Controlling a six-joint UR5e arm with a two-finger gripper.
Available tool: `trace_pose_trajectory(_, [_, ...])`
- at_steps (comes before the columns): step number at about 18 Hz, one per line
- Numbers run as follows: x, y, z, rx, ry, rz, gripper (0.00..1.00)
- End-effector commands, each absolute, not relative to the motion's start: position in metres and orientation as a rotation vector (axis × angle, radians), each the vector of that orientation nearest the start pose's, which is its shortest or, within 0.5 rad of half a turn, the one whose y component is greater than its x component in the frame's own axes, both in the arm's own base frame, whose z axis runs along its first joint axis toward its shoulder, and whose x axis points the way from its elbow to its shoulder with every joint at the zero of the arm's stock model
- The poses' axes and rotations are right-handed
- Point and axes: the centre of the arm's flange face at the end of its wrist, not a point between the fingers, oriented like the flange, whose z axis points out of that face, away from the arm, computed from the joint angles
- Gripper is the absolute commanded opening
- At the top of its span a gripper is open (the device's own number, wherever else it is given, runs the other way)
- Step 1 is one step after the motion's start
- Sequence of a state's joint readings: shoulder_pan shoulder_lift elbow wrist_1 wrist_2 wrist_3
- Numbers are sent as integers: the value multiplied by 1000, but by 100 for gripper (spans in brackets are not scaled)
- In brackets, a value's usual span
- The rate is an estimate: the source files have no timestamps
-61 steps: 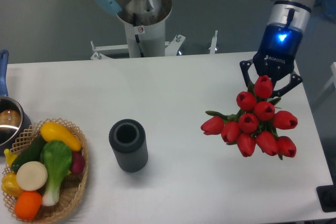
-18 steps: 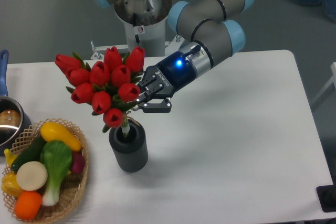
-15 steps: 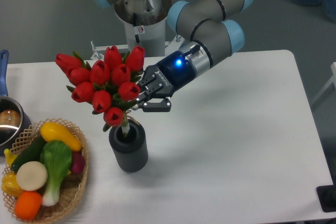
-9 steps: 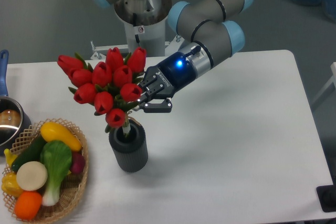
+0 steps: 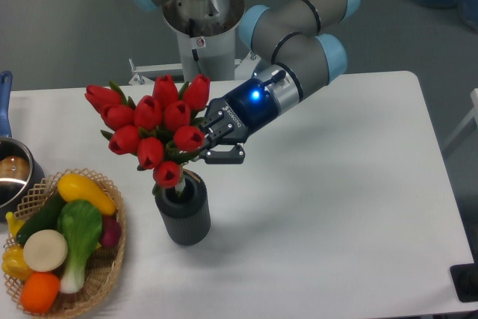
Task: Insert the flowers into the vase
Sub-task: 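Lower the tulip stems into the black vase opening, then push the tulip bunch further down into the vase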
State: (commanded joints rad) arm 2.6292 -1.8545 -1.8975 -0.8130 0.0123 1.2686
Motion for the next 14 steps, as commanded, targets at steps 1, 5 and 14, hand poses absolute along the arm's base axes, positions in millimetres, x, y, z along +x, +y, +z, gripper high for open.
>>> trace_pose_trajectory(1, [-356,467,358,-1582,283,-520,11])
trace_pose_trajectory(5, [-354,467,341,-1576,306,-500,12])
trace_pose_trajectory(14, [-349,465,323,-1577,303,-506,12])
